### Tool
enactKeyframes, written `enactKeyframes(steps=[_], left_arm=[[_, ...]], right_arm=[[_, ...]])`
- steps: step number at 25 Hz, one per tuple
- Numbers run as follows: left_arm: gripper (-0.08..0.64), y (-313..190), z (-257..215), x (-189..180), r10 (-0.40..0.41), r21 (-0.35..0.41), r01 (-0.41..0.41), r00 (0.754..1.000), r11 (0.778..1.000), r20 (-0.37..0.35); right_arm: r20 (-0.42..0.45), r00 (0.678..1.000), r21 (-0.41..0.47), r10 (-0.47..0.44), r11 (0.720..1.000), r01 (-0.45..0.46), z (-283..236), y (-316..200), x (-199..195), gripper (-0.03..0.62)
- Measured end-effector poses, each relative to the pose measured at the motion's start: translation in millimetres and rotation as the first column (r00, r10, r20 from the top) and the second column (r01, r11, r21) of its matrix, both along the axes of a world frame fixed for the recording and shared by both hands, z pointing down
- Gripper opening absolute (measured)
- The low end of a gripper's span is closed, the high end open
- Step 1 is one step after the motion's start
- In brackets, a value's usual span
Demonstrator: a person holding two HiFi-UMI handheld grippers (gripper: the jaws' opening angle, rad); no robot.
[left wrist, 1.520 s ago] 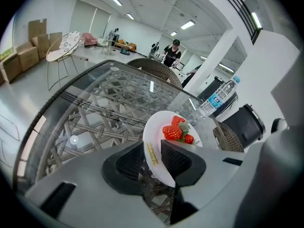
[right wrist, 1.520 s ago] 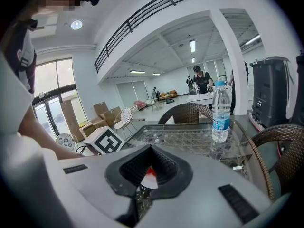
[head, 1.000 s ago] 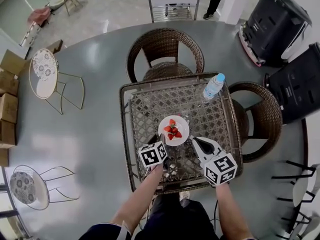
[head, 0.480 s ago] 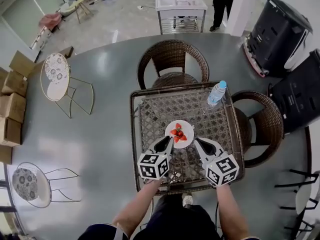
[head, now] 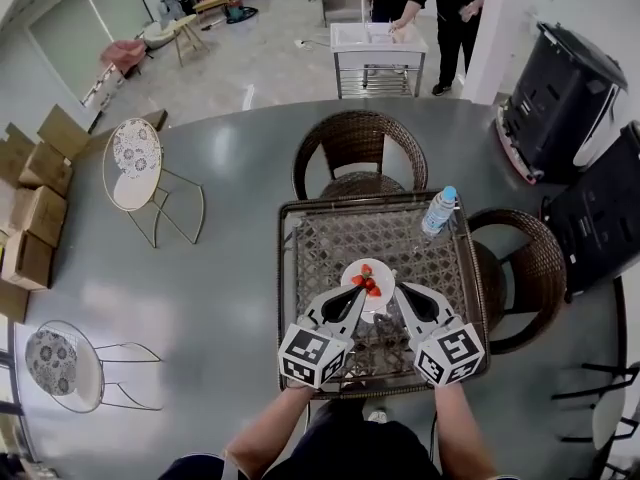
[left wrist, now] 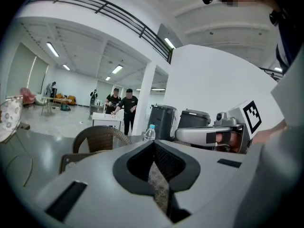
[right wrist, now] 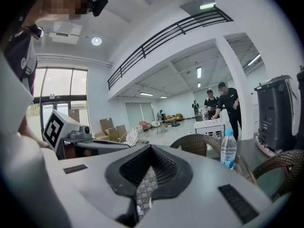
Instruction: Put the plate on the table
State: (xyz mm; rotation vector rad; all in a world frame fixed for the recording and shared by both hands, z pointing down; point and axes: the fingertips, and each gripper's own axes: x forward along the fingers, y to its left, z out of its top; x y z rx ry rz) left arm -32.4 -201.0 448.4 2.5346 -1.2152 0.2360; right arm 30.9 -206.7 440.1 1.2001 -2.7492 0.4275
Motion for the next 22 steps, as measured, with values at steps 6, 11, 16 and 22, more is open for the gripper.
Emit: enactKeyframes(steps=[6,11,16,22], left_arm=[[0.008,5,-44,3,0.041,0.093,-0.040,0.999,0.995,-0.003],[0.008,8,-65,5,0.054,0.123,-0.050,0.998,0.991,-0.032],[0.008,9,-69,8,0.062,0.121,-0.056,0.997,0.991,-0.044],[0.008,10,-69,5,0.069,0.114,-0.063,0.996,0.991,-0.049]], right_arm=[[0.028,0.999,0.077,-0.017,0.997,0.014,-32,5,-8,0.005],[0.042,0.999,0.122,-0.031,0.992,0.026,-53,9,-13,0.005],[0.045,0.999,0.138,-0.029,0.990,0.023,-62,8,-12,0.005],[0.042,0.999,0.140,-0.031,0.990,0.025,-64,10,-16,0.005]])
